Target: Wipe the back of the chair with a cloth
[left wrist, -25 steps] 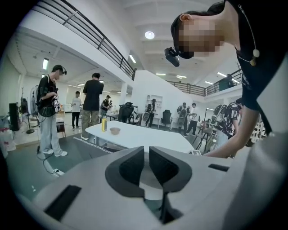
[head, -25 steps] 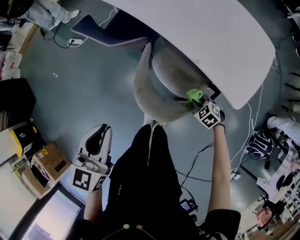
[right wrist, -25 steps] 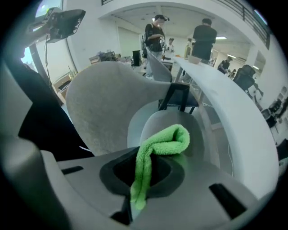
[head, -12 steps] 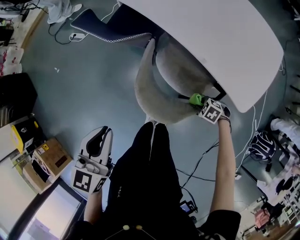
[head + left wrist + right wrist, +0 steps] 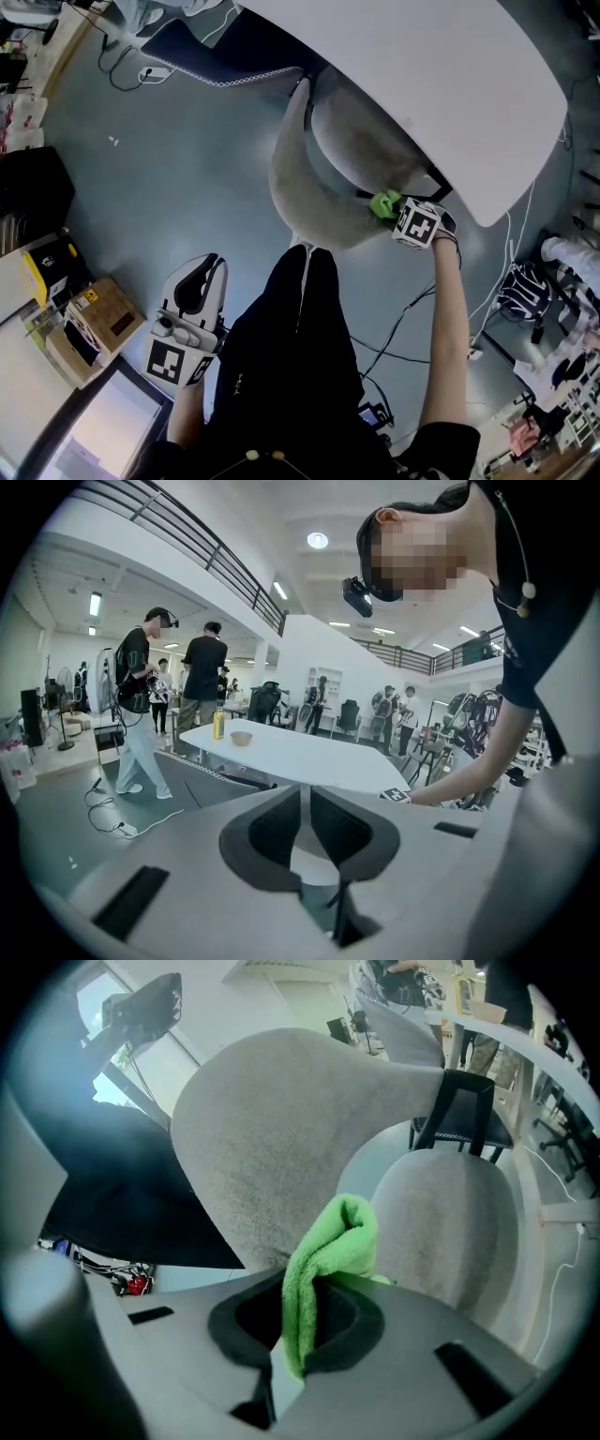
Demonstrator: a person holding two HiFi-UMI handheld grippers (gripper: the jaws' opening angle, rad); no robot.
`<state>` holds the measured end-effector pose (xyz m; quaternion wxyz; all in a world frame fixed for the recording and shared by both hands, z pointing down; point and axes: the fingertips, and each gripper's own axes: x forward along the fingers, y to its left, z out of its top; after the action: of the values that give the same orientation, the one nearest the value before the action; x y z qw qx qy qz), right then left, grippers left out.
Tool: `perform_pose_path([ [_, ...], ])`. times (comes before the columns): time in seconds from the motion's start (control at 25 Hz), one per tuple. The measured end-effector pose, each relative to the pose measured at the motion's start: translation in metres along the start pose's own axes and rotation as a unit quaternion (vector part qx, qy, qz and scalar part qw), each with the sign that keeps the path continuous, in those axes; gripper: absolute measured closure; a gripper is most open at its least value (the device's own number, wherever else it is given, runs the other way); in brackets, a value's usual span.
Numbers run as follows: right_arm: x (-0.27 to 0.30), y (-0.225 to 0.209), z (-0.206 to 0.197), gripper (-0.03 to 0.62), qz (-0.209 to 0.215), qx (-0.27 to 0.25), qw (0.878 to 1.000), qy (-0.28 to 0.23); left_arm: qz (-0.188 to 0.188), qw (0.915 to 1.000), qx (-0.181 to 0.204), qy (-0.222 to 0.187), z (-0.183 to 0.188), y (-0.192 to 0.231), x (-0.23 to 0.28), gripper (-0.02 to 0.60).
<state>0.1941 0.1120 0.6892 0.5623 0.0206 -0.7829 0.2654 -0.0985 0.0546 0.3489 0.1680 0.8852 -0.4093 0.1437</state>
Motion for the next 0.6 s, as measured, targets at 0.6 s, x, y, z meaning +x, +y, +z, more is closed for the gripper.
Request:
perform_pose_path([
  [0.6, 0.048, 0.003, 0.092, 0.574, 0.062, -0.018, 0.996, -0.055, 0.025, 0.9996, -0.006, 0.009, -0.005, 0.021, -0.001, 0.545],
])
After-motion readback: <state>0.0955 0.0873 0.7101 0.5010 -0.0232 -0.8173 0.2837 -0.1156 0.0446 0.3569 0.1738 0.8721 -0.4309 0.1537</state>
